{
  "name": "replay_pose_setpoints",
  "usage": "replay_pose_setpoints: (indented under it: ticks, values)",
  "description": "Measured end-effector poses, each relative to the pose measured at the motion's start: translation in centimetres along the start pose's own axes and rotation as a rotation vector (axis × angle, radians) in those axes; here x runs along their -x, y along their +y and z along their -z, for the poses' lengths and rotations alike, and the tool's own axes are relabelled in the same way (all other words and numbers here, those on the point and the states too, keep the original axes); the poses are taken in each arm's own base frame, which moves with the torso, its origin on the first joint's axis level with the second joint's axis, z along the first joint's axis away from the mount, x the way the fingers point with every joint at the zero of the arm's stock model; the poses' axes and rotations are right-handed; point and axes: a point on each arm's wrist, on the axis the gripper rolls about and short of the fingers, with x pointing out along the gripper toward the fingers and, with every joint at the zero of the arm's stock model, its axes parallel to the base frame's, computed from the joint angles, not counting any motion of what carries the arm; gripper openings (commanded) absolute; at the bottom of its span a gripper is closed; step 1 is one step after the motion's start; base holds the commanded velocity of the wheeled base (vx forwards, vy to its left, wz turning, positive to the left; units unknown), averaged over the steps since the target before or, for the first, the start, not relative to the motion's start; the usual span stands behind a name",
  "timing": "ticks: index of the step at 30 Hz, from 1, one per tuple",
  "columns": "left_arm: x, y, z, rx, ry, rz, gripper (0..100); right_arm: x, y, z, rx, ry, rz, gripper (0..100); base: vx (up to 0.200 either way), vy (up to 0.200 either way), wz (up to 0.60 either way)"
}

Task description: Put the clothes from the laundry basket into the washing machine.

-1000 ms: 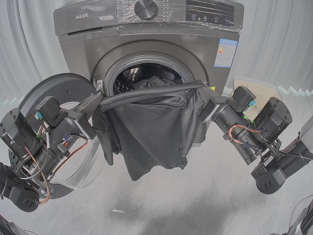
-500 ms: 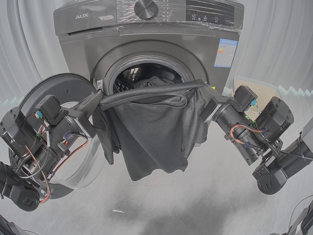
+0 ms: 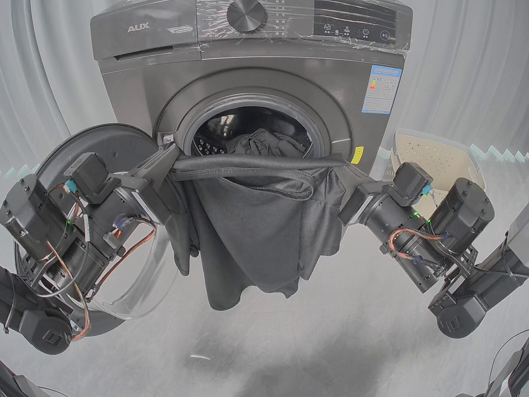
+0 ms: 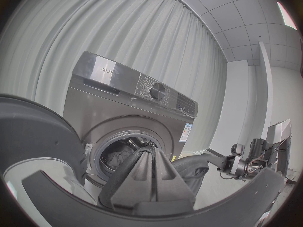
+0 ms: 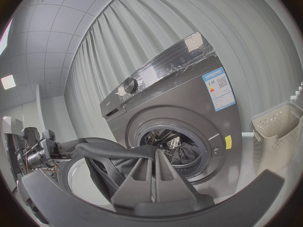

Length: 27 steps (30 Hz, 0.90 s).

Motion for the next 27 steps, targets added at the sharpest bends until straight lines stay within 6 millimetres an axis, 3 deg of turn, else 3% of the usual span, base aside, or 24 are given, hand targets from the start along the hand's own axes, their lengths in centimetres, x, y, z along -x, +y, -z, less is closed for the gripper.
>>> replay_pose_setpoints:
  ticks: [4, 5, 12, 20, 27]
  values:
    - [-0.5, -0.3, 0.5, 0.003, 0.011, 0.010, 0, 0.1, 0.2, 0.5, -0.002, 0.017, -0.005, 0, 0.000, 0.000, 0.00]
    - [-0.6, -0.3, 0.7, 0.003, 0.019, 0.011, 0, 0.1, 0.2, 0.6, -0.002, 0.022, -0.006, 100, 0.000, 0.000, 0.00]
    - [-2.3, -0.7, 2.0, 0.007, 0.023, 0.026, 0, 1.1, 0.8, 2.1, -0.009, 0.090, -0.020, 100, 0.000, 0.000, 0.00]
    - [-5.0, -1.1, 1.8, 0.006, -0.039, 0.010, 0, 4.7, 0.6, 6.3, 0.057, 0.326, -0.049, 100, 0.000, 0.000, 0.00]
    - [-5.6, -1.2, 2.1, 0.005, -0.042, 0.008, 0, 5.6, 0.5, 9.0, 0.080, 0.439, -0.080, 100, 0.000, 0.000, 0.00]
